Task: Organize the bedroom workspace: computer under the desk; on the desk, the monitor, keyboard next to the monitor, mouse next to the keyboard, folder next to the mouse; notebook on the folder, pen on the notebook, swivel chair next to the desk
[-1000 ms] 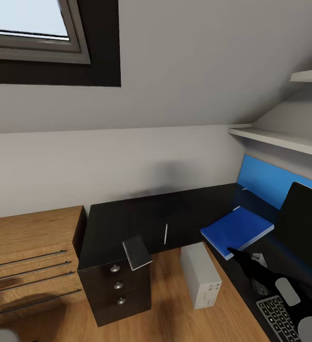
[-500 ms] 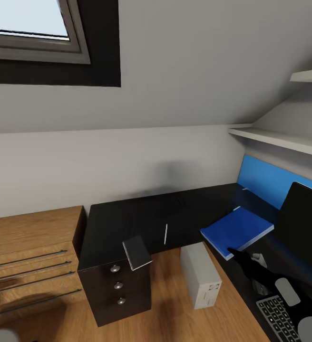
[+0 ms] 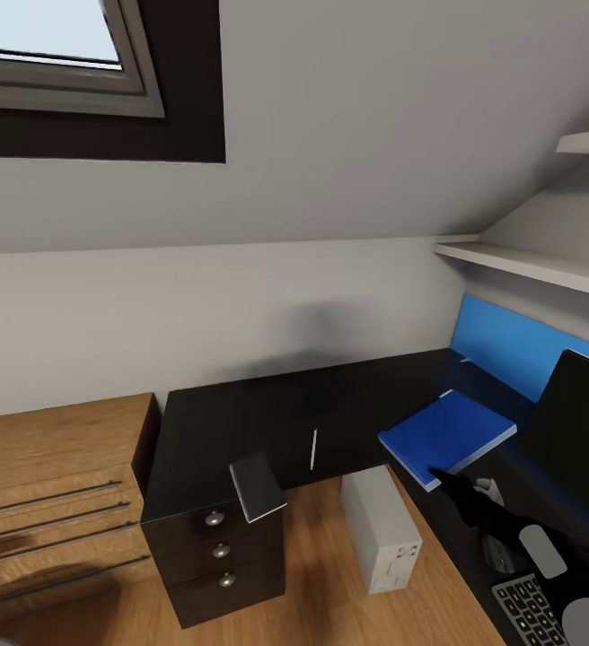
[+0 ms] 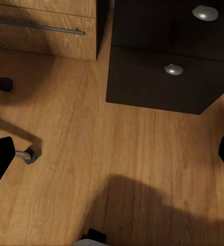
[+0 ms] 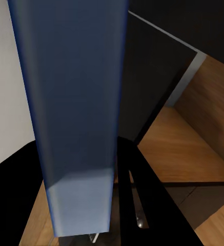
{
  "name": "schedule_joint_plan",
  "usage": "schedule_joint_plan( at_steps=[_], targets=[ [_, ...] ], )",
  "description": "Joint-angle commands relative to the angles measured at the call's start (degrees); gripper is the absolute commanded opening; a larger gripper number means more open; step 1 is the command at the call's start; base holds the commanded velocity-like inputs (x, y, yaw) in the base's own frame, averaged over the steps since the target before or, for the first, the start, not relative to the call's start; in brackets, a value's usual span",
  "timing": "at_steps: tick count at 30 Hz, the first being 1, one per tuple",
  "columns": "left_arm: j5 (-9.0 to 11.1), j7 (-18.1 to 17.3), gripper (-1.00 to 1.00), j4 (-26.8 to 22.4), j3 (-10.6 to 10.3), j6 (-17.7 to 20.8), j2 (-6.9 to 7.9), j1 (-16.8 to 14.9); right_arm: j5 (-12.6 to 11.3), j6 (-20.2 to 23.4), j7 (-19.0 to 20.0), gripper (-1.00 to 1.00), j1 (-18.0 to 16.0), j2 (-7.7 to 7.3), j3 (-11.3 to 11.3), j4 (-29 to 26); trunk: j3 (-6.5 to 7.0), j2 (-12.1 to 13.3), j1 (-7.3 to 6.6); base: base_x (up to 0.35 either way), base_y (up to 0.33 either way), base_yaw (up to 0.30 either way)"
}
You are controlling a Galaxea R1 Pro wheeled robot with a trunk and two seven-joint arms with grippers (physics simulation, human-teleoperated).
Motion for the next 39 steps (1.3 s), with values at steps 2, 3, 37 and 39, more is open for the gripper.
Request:
schedule_joint_plan(
  at_steps=[2,3,37,39],
  targets=[
    [0.4,-0.2,1.00,0.0,-0.1,-0.2,0.01,0.0,-0.2,0.4,0.1,-1.00,-0.1,0.02,-0.2,0.0,-0.13,-0.1,0.04,0.008,0.000,0.000],
    [0.4,-0.2,1.00,0.0,-0.1,-0.2,0.01,0.0,-0.2,0.4,0.1,-1.00,-0.1,0.02,-0.2,0.0,-0.13,-0.1,0.04,0.005,0.000,0.000],
    [0.4,-0.2,1.00,0.0,-0.1,-0.2,0.01,0.0,-2.2,1.0,-7.4,-1.00,-0.1,-0.02,-0.5,1.3,-0.13,-0.1,0.04,0.034,0.000,0.000],
    [0.4,-0.2,1.00,0.0,-0.1,-0.2,0.01,0.0,-2.4,1.0,-7.4,-1.00,-0.1,-0.04,-0.5,2.1,-0.13,-0.1,0.04,0.000,0.000,0.000]
  ],
)
